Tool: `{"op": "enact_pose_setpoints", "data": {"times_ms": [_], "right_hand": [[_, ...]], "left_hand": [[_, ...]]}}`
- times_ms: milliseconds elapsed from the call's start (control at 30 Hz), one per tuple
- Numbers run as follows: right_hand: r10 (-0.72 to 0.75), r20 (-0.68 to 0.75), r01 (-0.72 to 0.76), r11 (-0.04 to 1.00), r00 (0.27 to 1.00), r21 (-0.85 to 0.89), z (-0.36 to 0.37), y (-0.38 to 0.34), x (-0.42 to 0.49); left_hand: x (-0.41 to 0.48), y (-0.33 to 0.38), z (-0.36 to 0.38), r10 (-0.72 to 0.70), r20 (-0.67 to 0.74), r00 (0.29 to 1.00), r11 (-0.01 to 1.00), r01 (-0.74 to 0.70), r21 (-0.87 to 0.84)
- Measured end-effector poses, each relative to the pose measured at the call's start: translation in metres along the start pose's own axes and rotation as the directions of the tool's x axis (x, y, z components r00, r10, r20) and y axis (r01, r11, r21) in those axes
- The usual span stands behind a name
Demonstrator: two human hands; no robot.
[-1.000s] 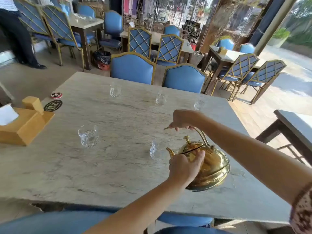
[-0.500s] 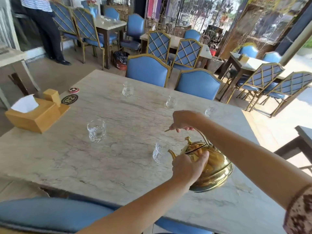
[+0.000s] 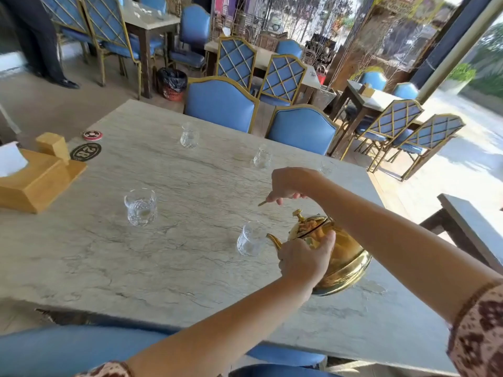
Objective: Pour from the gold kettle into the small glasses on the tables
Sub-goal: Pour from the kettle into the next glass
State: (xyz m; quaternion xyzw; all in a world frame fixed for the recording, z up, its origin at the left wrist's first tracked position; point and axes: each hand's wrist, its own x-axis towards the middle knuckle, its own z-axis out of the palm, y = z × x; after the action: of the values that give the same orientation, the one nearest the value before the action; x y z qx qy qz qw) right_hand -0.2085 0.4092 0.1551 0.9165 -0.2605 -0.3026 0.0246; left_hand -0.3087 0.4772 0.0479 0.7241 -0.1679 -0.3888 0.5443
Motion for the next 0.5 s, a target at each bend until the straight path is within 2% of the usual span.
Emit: {"op": "enact_pose_setpoints", "data": {"times_ms": [500], "right_hand": [[0.047,0.037,-0.043,0.993,0.998,-0.114,-0.007,-0.016,0.0]], "left_hand": [[0.003,0.004,-0.01,-0.059,0.074,0.996,0.996,0.064,-0.064]]}}
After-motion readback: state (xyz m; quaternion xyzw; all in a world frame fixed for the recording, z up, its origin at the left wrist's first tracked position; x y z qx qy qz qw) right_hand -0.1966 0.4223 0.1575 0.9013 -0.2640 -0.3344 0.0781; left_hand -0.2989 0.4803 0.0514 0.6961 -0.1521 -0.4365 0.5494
